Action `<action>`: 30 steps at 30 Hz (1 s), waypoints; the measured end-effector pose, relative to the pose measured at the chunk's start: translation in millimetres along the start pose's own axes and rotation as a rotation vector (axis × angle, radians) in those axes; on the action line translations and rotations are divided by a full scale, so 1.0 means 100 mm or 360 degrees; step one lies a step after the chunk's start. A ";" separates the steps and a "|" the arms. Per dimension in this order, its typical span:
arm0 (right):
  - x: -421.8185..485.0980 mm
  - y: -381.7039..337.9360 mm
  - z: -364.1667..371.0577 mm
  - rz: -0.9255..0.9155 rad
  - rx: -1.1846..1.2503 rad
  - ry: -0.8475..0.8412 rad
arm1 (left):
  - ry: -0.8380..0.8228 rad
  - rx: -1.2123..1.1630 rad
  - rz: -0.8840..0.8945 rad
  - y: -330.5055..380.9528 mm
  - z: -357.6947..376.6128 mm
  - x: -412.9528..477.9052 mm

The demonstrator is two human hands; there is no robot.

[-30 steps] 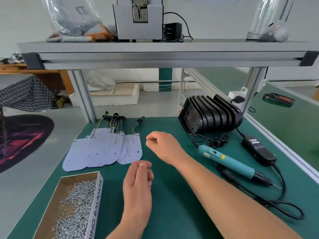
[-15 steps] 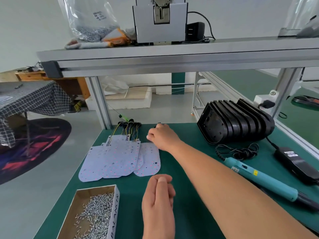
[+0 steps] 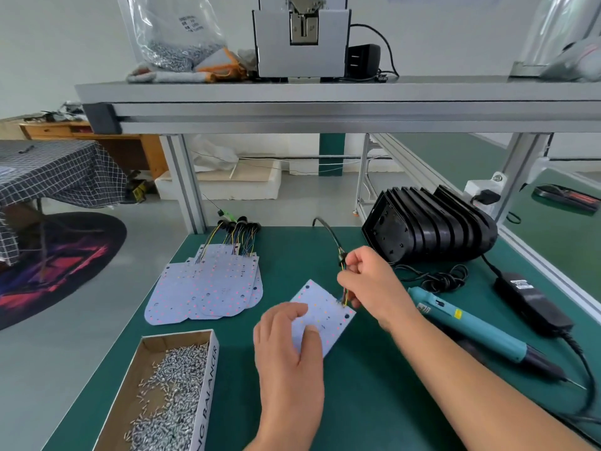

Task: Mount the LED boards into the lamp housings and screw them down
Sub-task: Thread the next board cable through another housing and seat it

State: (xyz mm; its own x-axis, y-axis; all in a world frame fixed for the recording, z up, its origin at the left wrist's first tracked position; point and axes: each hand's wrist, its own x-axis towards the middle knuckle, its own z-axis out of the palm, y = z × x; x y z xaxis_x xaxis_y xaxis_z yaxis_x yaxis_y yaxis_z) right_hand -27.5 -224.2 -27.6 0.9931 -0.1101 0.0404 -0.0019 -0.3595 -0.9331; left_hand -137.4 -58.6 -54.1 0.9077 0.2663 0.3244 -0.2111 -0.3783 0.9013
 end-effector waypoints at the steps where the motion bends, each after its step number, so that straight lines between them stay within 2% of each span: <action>1: -0.14 -0.01 -0.06 -0.0011 0.0073 0.0004 | -0.0066 0.0125 0.0076 0.02 -0.01 -0.01; 4: -0.49 -0.01 -0.25 -0.0107 0.0134 -0.0034 | -0.0378 0.0389 0.0288 0.07 -0.03 -0.06; 7: -0.75 0.03 -0.49 -0.0217 0.0055 -0.0251 | -0.0481 0.0561 0.0459 0.09 -0.05 -0.07; 10: -0.93 0.07 -0.68 -0.0210 0.0159 -0.0432 | -0.0582 0.0704 0.0381 0.10 -0.06 -0.04; 12: -1.00 0.08 -0.74 -0.0258 0.0089 -0.0502 | -0.0660 0.0680 0.0277 0.07 -0.04 -0.06; 14: -1.03 0.09 -0.75 -0.0290 0.0113 -0.0540 | -0.0642 0.0312 -0.0030 0.11 -0.05 -0.04; 16: -1.04 0.08 -0.73 -0.0356 0.0059 -0.0565 | -0.0574 -0.0259 -0.0443 0.17 -0.07 -0.01; 18: -1.04 0.06 -0.71 -0.0502 -0.0096 -0.0595 | -0.0481 -0.0553 -0.0624 0.18 -0.11 0.04; 21: -1.04 0.05 -0.71 -0.0694 -0.0332 -0.0705 | -0.0480 -0.0677 -0.0599 0.19 -0.11 0.06; 24: -1.03 0.09 -0.76 -0.0607 -0.0295 -0.0762 | -0.0353 -0.0816 -0.0562 0.16 -0.11 0.07; 26: -1.01 0.12 -0.78 -0.0414 -0.0125 -0.0664 | -0.0306 -0.0941 -0.0542 0.12 -0.13 0.10; 30: -0.93 0.23 -0.71 -0.0121 0.0145 -0.0286 | -0.0328 -0.1034 -0.0534 0.10 -0.11 0.08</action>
State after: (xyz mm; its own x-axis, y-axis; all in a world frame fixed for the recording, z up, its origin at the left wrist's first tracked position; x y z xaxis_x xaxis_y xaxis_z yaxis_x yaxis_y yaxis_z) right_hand -127.8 -288.0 -27.2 0.9949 0.0842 0.0554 0.0766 -0.2745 -0.9585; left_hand -136.0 -50.1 -38.9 0.9968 0.0801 0.0004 -0.0253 0.3089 0.9507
